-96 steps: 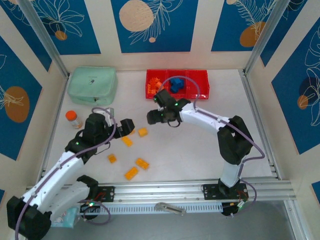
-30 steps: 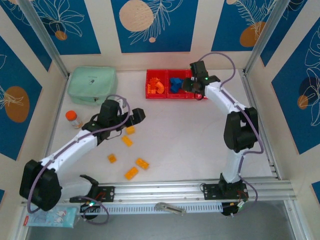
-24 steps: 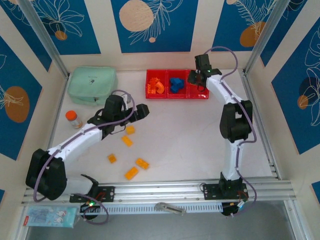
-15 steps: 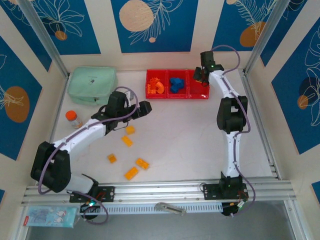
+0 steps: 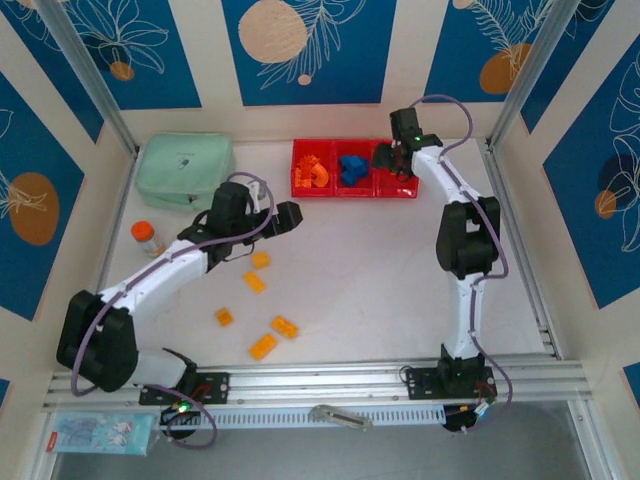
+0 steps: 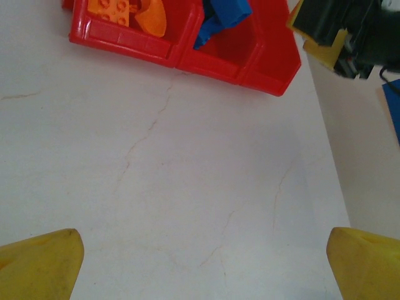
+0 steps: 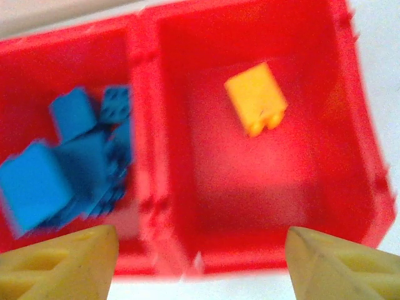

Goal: Sort the legos into containers by color
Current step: Pick up the lego from the center of the table.

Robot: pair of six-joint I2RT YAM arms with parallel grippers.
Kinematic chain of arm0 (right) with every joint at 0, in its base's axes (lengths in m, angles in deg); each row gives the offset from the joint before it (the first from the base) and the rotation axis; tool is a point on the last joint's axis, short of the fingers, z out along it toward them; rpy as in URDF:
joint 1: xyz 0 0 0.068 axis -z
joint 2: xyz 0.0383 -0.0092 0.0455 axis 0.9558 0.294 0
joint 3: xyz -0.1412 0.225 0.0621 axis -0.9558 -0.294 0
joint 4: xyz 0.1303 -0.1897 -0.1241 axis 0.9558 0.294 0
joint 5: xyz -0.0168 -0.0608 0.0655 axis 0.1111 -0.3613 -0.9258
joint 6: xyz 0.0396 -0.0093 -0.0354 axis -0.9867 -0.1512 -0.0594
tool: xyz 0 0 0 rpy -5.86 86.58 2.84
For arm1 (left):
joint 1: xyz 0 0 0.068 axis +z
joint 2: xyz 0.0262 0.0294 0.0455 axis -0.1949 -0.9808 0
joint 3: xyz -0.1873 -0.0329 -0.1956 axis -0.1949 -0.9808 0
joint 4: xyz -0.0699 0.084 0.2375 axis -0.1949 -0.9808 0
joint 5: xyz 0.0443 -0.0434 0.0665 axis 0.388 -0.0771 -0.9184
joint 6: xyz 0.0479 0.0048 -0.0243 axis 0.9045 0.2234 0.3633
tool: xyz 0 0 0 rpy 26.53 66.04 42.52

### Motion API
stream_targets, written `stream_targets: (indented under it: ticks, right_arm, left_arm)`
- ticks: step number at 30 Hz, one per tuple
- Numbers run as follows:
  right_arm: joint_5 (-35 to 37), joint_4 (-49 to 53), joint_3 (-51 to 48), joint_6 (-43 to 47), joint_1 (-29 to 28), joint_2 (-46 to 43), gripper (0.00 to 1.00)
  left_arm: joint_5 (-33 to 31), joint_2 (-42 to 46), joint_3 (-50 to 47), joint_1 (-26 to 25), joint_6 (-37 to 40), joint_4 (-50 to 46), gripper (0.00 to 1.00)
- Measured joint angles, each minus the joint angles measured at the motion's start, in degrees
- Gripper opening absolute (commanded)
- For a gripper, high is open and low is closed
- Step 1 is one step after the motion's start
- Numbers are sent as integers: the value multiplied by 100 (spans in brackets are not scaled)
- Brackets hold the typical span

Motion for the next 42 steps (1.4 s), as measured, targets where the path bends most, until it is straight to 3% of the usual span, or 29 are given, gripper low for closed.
stream_targets:
  ticks: [8, 17, 27, 38, 42]
  right_arm:
    - [-125, -367, -1720, -260, -1145, -1558, 76]
    - [-225, -599, -2658, -446, -2592, -1755, 80]
    - [-278, -887, -2048, -463, -3626, -520, 83]
    - [-459, -881, -894, -380, -3991, 509, 86]
    - [-535, -874, -463, -378, -4081, 839, 81]
  left_arm:
    - [-208, 1287, -789, 7, 2, -457, 99]
    - [-750, 2793, -1427, 26, 4, -1399, 99]
    - [-1325, 3873, -1882, 33, -74, -2210, 99]
    - [-1814, 4339, -1888, 37, -173, -2695, 99]
    - [-1921, 4413, -1950, 44, -195, -2734, 99]
